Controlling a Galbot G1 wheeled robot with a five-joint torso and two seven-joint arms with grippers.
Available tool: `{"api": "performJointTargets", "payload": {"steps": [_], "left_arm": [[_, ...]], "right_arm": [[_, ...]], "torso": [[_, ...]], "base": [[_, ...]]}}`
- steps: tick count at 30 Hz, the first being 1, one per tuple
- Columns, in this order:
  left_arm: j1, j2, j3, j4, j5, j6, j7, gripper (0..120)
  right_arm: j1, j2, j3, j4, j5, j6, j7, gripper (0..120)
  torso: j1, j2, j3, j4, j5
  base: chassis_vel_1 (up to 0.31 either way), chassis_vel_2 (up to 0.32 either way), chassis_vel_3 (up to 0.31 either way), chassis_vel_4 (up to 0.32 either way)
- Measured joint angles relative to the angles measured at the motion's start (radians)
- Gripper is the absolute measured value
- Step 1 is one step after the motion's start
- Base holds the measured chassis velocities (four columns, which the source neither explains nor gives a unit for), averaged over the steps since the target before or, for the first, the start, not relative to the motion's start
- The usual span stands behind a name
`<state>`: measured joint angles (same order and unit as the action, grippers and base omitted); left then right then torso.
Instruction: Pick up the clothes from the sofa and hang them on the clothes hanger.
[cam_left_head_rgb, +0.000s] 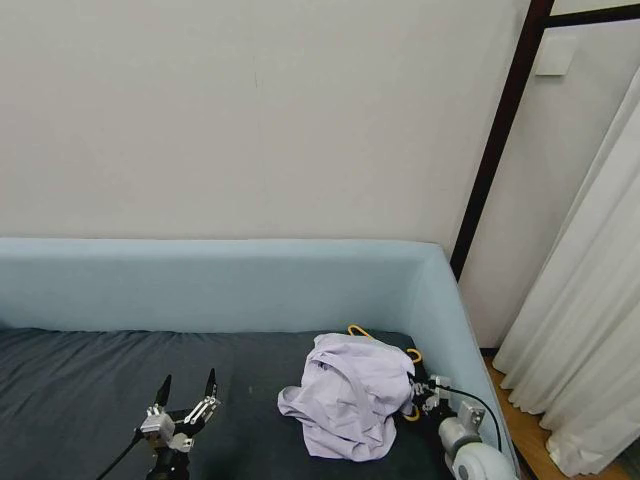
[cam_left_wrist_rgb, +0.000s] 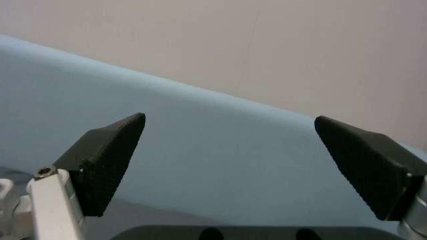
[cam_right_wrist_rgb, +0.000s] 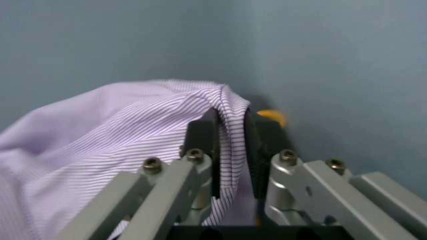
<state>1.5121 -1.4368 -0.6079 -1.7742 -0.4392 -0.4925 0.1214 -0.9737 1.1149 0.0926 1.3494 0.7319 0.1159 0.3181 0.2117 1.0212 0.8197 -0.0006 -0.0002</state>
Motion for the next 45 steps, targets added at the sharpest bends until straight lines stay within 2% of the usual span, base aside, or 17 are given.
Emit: {"api": "performJointTargets", "payload": {"steps": [1,3,5,7,10,14,16,17,20,24,30,34,35,36,40,41,45], "left_arm": [[0.000,0.000,0.000,0.000,0.000,0.000,0.000,100],[0.002,0.003,0.000,-0.004,0.000,0.000,-0.001,100],[0.005,0.004,-0.004,-0.005,-0.002,0.000,-0.001,100],[0.007,0.004,-0.005,-0.006,-0.003,-0.001,-0.001,100],[0.016,-0.002,-0.004,-0.016,0.000,-0.003,-0.001,100],[0.024,-0.013,-0.001,-0.031,0.009,-0.003,-0.001,100],[0.035,-0.020,-0.004,-0.045,0.015,-0.003,-0.001,100],[0.035,-0.020,-0.004,-0.045,0.015,-0.003,-0.001,100],[0.059,-0.029,-0.017,-0.062,0.019,-0.011,-0.001,100],[0.076,-0.035,-0.029,-0.071,0.021,-0.020,0.000,100],[0.085,-0.046,-0.032,-0.078,0.029,-0.027,0.000,100],[0.085,-0.057,-0.030,-0.077,0.039,-0.030,-0.001,100],[0.085,-0.057,-0.030,-0.077,0.039,-0.030,-0.001,100],[0.084,-0.061,-0.029,-0.077,0.041,-0.030,-0.001,100],[0.082,-0.069,-0.025,-0.076,0.048,-0.030,-0.001,100],[0.082,-0.069,-0.025,-0.076,0.048,-0.030,-0.001,100],[0.079,-0.077,-0.022,-0.076,0.053,-0.030,-0.001,100]], "right_arm": [[0.000,0.000,0.000,0.000,0.000,0.000,0.000,17],[-0.010,0.023,0.004,0.040,-0.043,0.017,0.179,27],[-0.059,0.027,0.005,0.125,-0.056,0.018,0.250,36],[-0.089,0.023,0.002,0.167,-0.059,0.014,0.259,39],[-0.192,0.014,-0.030,0.302,-0.061,-0.013,0.247,54],[-0.261,0.012,-0.072,0.355,-0.093,-0.028,0.204,66],[-0.280,0.016,-0.100,0.338,-0.148,-0.028,0.173,76],[-0.280,0.016,-0.100,0.338,-0.148,-0.028,0.173,76],[-0.278,0.024,-0.106,0.255,-0.205,-0.027,0.147,91],[-0.268,0.029,-0.096,0.176,-0.234,-0.033,0.133,99],[-0.257,0.041,-0.071,0.086,-0.257,-0.003,0.069,100],[-0.243,0.059,-0.047,0.022,-0.258,0.046,-0.008,87],[-0.243,0.059,-0.047,0.022,-0.258,0.046,-0.008,87],[-0.237,0.065,-0.042,0.006,-0.260,0.061,-0.027,77],[-0.222,0.076,-0.031,-0.029,-0.267,0.084,-0.058,62],[-0.222,0.076,-0.031,-0.029,-0.267,0.084,-0.058,62],[-0.218,0.080,-0.024,-0.065,-0.298,0.115,-0.083,43]], "torso": [[0.000,0.000,0.000,0.0000,0.0000],[0.000,0.000,0.000,-0.0004,0.0000],[0.000,0.000,0.000,-0.0003,-0.0002],[0.000,0.000,0.000,-0.0006,0.0000],[0.000,0.000,0.000,-0.0008,-0.0003],[0.000,0.000,0.000,-0.0008,-0.0001],[0.000,0.000,0.000,-0.0006,-0.0001],[0.000,0.000,0.000,-0.0006,-0.0001],[0.000,0.000,0.000,-0.0004,0.0002],[0.000,0.000,0.000,-0.0004,0.0001],[0.000,0.000,0.000,-0.0005,0.0001],[0.000,0.000,0.000,-0.0006,0.0001],[0.000,0.000,0.000,-0.0006,0.0001],[0.000,0.000,0.000,-0.0006,0.0001],[0.000,0.000,0.000,-0.0005,0.0001],[0.000,0.000,0.000,-0.0005,0.0001],[0.000,0.000,0.000,-0.0005,0.0001]], "base": [[0.000,0.000,0.000,0.000],[0.000,0.000,0.000,0.000],[0.000,0.000,0.000,0.000],[0.000,0.000,0.000,0.000],[0.000,0.000,0.000,0.000],[0.000,0.000,0.000,0.000],[0.000,0.000,0.000,0.000],[0.000,0.000,0.000,0.000],[0.000,0.000,0.000,0.000],[0.000,0.000,0.000,0.000],[0.000,0.000,0.000,0.000],[0.000,0.000,0.000,0.000],[0.000,0.000,0.000,0.000],[0.000,0.000,0.000,0.000],[0.000,0.000,0.000,0.000],[0.000,0.000,0.000,0.000],[0.000,0.000,0.000,0.000]]}}
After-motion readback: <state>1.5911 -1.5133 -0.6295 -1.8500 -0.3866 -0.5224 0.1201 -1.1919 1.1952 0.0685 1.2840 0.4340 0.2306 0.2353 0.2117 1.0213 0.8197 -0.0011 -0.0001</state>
